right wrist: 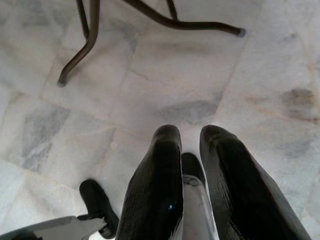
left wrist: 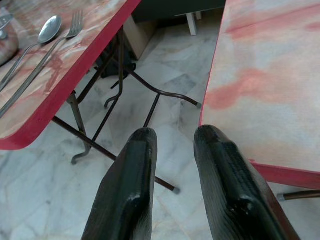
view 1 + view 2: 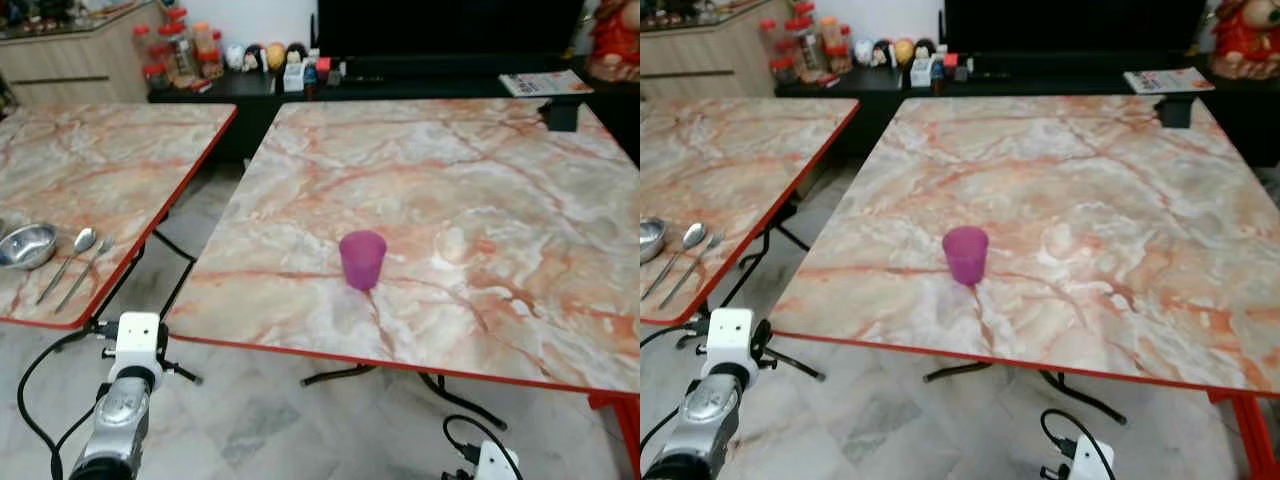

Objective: Setting the table

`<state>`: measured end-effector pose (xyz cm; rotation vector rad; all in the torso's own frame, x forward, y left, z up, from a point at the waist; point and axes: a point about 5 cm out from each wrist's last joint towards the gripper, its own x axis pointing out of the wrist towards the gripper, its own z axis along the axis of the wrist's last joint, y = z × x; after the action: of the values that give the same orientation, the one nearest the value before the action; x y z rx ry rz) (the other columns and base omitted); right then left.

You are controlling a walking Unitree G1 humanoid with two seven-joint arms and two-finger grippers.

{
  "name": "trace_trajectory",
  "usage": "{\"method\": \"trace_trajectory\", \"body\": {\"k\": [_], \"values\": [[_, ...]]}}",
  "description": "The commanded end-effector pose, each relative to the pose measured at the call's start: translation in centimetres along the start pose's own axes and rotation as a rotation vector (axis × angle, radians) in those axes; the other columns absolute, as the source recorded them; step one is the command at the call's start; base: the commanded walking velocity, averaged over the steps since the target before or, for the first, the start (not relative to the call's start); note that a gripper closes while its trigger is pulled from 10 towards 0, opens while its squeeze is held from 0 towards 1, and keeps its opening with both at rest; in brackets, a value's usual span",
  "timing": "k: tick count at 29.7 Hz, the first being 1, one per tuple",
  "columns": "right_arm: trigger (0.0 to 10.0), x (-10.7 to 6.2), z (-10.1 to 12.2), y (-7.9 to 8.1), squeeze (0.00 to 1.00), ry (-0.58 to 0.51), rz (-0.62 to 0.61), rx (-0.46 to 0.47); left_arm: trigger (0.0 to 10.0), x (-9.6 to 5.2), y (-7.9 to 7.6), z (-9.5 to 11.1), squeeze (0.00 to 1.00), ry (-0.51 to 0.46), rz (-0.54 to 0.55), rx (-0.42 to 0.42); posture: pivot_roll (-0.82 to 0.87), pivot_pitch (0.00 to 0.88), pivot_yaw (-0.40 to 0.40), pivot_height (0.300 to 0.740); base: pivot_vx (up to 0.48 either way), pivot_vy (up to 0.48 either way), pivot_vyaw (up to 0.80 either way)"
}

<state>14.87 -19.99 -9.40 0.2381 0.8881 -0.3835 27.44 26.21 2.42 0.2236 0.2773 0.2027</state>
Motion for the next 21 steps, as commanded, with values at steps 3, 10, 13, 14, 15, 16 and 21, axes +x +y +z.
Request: {"method": "trace_trajectory", "body": {"k": [3, 10, 13, 14, 15, 16, 21], "values": [[10.0, 0.0, 0.0, 0.0, 0.00, 0.005, 0.010, -0.016, 10.0, -2.6, 0.1, -5.5, 0.00, 0.247, -0.008, 0.044, -0.01, 0.000, 0.067, 0.740, 0.000, 0.000, 0.00], [10.0, 0.1, 0.5, -0.4, 0.00, -0.007, 0.011, -0.040, 10.0, -4.3, 0.5, -7.2, 0.00, 0.253, 0.103, -0.029, 0.00, 0.000, 0.036, 0.740, 0.000, 0.000, 0.00], [10.0, 0.2, 0.6, -0.5, 0.00, -0.009, 0.013, -0.043, 10.0, -3.6, 0.9, -5.5, 0.00, 0.126, 0.145, -0.196, 0.00, 0.000, 0.034, 0.740, 0.000, 0.000, 0.00], [10.0, 0.2, 0.7, -0.5, 0.00, -0.009, 0.013, -0.044, 10.0, -3.2, 0.9, -4.7, 0.00, 0.080, 0.149, -0.227, 0.01, 0.000, 0.031, 0.740, 0.000, 0.000, 0.00], [10.0, 0.2, 0.7, -0.3, 0.00, -0.008, 0.016, -0.046, 10.0, -2.0, 1.3, -2.0, 0.00, -0.045, 0.163, -0.254, 0.02, 0.000, 0.026, 0.740, 0.000, 0.000, 0.00], [10.0, 0.2, 0.7, -0.3, 0.00, -0.008, 0.016, -0.046, 10.0, -2.0, 1.3, -2.0, 0.00, -0.045, 0.163, -0.254, 0.02, 0.000, 0.026, 0.740, 0.000, 0.000, 0.00], [10.0, 0.2, 0.6, 0.1, 0.00, -0.005, 0.025, -0.044, 10.0, -0.8, 2.6, 0.5, 0.00, -0.129, 0.208, -0.247, 0.02, 0.000, 0.034, 0.740, 0.000, 0.000, 0.00]]}}
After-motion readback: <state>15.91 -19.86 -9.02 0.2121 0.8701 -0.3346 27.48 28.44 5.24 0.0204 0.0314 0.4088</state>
